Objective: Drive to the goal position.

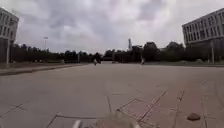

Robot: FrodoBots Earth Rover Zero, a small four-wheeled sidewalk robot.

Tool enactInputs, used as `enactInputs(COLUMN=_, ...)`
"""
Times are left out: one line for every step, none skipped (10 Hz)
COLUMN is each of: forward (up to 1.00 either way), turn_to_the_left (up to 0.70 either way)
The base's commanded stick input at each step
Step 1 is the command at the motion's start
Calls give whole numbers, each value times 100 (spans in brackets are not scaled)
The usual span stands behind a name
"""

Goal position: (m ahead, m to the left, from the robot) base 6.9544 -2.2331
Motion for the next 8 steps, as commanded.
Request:
enactInputs(forward=85, turn_to_the_left=-28)
enactInputs(forward=85, turn_to_the_left=-15)
enactInputs(forward=85, turn_to_the_left=-2)
enactInputs(forward=85, turn_to_the_left=0)
enactInputs(forward=85, turn_to_the_left=0)
enactInputs(forward=85, turn_to_the_left=0)
enactInputs(forward=85, turn_to_the_left=0)
enactInputs(forward=85, turn_to_the_left=0)
